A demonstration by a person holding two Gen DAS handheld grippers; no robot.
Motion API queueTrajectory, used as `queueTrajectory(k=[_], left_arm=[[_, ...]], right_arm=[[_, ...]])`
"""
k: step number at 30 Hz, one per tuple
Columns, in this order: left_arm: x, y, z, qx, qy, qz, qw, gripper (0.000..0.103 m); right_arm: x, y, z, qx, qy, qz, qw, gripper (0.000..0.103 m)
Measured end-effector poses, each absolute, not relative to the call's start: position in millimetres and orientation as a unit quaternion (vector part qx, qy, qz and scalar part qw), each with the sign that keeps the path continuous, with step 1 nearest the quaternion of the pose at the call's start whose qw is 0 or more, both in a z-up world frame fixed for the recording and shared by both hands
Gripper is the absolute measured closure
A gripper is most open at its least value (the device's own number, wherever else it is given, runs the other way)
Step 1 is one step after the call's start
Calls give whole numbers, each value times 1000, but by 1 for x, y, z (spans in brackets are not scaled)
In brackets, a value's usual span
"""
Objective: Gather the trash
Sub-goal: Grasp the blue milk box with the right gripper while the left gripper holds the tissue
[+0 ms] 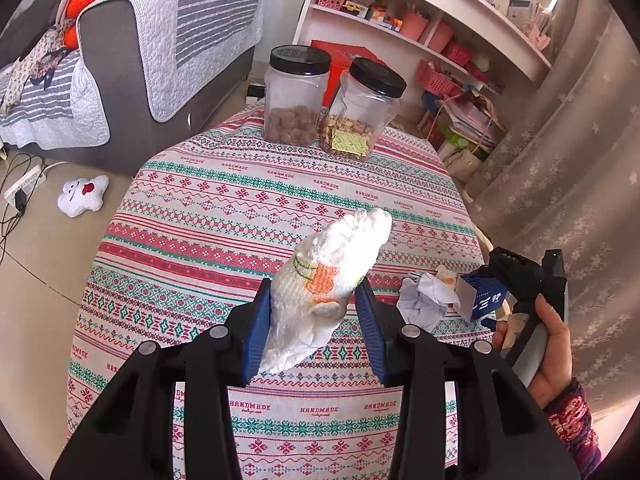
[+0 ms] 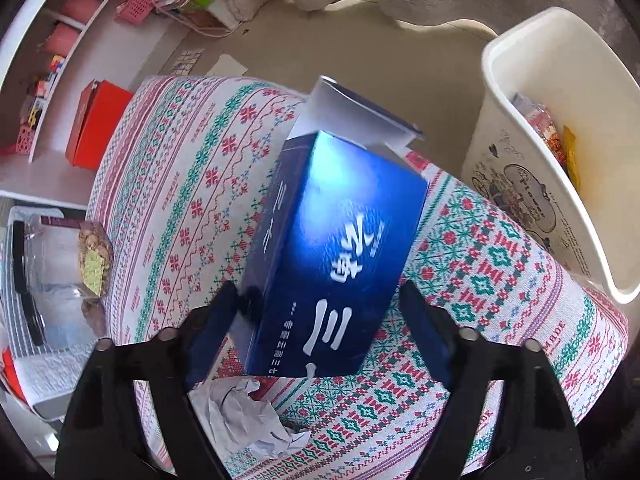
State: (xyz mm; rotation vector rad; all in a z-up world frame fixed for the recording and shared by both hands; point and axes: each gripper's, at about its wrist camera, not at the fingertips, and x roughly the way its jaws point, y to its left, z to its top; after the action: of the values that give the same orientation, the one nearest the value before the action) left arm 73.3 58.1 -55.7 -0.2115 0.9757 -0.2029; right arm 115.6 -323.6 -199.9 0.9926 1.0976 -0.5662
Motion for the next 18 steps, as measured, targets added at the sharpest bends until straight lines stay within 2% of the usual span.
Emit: queueTrajectory(k=[8, 18], left_arm=[[71, 75, -52, -114, 459, -90, 877, 61], [75, 94, -39, -145, 416, -55, 896, 61]], right_arm=[[123, -329, -185, 399, 471, -199, 761, 49], [118, -244, -72, 277, 373, -52, 884, 50]])
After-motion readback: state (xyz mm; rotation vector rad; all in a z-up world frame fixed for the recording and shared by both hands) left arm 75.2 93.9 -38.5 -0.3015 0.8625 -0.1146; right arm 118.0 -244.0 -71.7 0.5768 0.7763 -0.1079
